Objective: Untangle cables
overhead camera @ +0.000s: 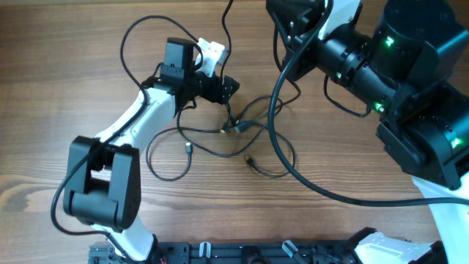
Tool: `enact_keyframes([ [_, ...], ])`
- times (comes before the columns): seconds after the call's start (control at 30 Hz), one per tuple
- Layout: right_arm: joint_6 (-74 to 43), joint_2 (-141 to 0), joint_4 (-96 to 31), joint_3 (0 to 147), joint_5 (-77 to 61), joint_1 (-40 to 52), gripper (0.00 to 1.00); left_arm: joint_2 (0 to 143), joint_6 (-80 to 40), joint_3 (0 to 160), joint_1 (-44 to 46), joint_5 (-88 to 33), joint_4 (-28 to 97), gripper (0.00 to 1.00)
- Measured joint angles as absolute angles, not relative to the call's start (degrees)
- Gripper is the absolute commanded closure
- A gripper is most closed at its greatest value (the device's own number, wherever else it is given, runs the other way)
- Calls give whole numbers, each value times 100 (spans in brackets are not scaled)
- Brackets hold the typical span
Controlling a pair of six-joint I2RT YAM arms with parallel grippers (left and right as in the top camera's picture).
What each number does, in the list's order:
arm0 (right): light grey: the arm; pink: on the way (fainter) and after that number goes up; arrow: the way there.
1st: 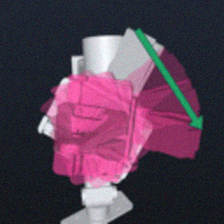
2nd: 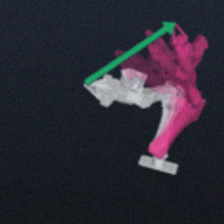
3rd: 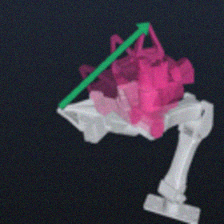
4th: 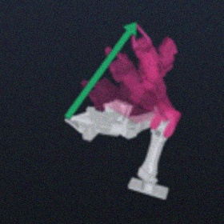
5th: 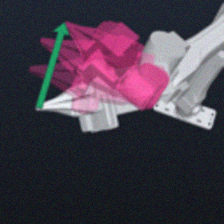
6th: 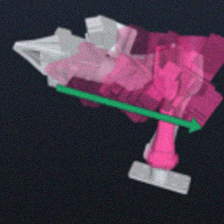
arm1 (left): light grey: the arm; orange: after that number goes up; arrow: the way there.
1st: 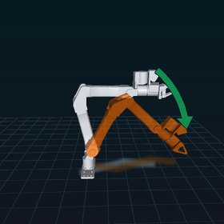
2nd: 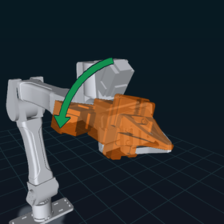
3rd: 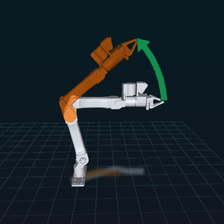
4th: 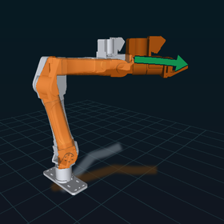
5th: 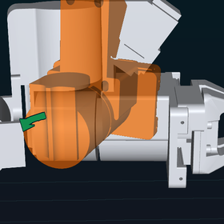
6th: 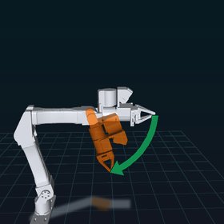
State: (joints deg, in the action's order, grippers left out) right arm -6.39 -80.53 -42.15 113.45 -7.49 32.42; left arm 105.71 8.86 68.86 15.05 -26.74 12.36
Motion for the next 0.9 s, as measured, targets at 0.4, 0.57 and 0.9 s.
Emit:
enact_keyframes([
  [0.4, -655, -8053, -4989, 11347, -609, 3044, 96, 10073, -1437, 6886, 701, -2733, 1125, 96],
  [0.57, -958, -8154, -5349, 11349, -14, 2792, 96, 8884, -3205, 6886, 401, -3190, 1278, 96],
  [0.9, -419, -8844, -5684, 11351, -357, 2792, 96, 7806, -2117, 6958, 674, -1033, 3822, 96],
])
